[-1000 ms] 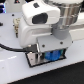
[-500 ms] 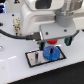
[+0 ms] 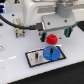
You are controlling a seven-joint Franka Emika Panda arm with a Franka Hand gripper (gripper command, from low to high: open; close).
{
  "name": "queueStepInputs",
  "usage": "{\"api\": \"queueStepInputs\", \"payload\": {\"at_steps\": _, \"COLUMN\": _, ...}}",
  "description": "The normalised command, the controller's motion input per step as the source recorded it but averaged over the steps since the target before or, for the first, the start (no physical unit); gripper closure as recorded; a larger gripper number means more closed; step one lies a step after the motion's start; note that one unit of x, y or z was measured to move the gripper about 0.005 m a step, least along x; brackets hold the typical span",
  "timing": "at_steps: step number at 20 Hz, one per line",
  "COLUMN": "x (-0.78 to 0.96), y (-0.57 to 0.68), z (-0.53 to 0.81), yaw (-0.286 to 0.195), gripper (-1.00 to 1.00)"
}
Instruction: Insert the blue gear onto the right peg, followed by the red gear
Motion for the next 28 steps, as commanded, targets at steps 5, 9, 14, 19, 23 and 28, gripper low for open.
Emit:
{"api": "queueStepInputs", "payload": {"at_steps": 5, "x": -0.27, "y": 0.01, "z": -0.26, "yaw": 0.000, "gripper": -1.00}}
{"api": "queueStepInputs", "payload": {"at_steps": 9, "x": -0.18, "y": 0.00, "z": -0.27, "yaw": 0.000, "gripper": -1.00}}
{"api": "queueStepInputs", "payload": {"at_steps": 14, "x": -0.17, "y": 0.01, "z": -0.26, "yaw": 0.000, "gripper": -1.00}}
{"api": "queueStepInputs", "payload": {"at_steps": 19, "x": -0.04, "y": 0.10, "z": -0.22, "yaw": 0.000, "gripper": -1.00}}
{"api": "queueStepInputs", "payload": {"at_steps": 23, "x": -0.10, "y": 0.13, "z": -0.20, "yaw": 0.000, "gripper": -1.00}}
{"api": "queueStepInputs", "payload": {"at_steps": 28, "x": -0.27, "y": 0.13, "z": -0.12, "yaw": 0.000, "gripper": 1.00}}
